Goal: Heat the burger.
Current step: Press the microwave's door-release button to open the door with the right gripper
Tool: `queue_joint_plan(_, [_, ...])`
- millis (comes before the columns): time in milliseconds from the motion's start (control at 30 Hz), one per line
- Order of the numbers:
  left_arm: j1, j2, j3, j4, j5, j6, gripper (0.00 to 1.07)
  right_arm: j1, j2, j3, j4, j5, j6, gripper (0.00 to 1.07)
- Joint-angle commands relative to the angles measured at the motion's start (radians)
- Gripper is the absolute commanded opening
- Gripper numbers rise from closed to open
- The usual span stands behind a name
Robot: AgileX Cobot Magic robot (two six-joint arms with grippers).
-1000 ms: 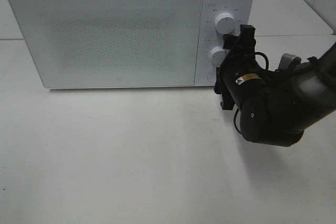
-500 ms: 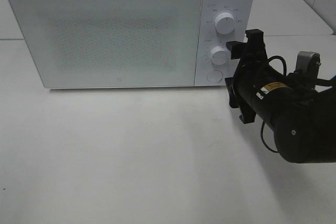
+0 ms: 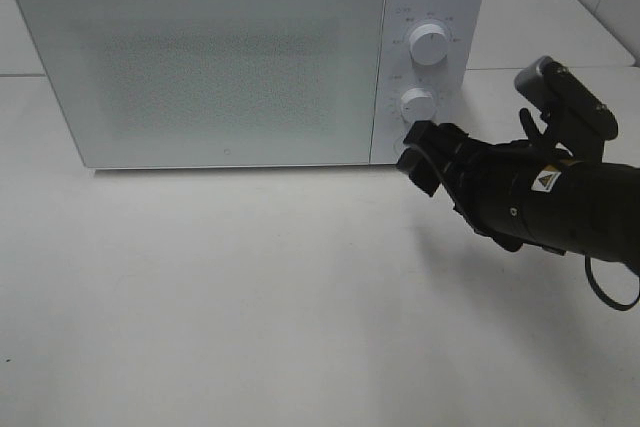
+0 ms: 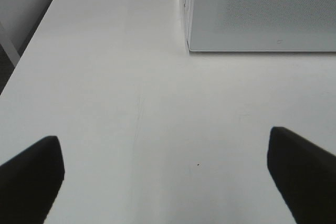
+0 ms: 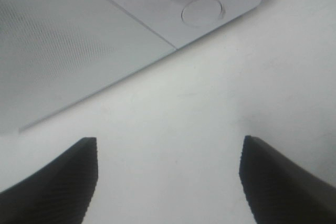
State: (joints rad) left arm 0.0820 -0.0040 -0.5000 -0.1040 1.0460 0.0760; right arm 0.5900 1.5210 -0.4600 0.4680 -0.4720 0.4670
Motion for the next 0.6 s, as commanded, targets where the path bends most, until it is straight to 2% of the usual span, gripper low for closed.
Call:
queue_joint_plan(33, [0.001,-0.023,0.003,0.000,-0.008,-0.006,1.00,-0.030,-0.055,-0.065,0.008,0.252,-0.294,0.74])
queue_joint_plan(133, [0.001,-0.023,0.003,0.000,-0.008,-0.006,1.00,-0.039,-0.057,-0.079,0.007,0.296,-0.335,0.74])
queue_joint_plan(200, [0.001,-0.023,0.003,0.000,-0.008,-0.006,1.00,-0.077,-0.073,-0.125,0.007,0.453,-0.467,0.74])
queue_joint_plan(333, [0.001,-0.023,0.003,0.000,-0.008,-0.006,1.00,-0.111,-0.084,-0.174,-0.010,0.607,-0.560,0.74])
queue_joint_plan(400, [0.001,-0.023,0.003,0.000,-0.008,-0.006,1.00,-0.130,-0.103,-0.229,-0.117,0.782,-0.571,0.74])
queue_joint_plan(433, [0.001,-0.023,0.003,0.000,-0.008,-0.006,1.00,-0.130,-0.103,-0.229,-0.117,0.782,-0.571,0.74])
queue_joint_plan(500, [0.001,-0.023,0.003,0.000,-0.008,-0.006,1.00,-0.130,-0.127,-0.267,-0.222,0.887,-0.528,0.74])
queue_joint_plan(600, [0.001,-0.023,0.003,0.000,-0.008,-0.006,1.00,-0.130,-0.138,-0.279,-0.259,0.914,-0.505,0.74])
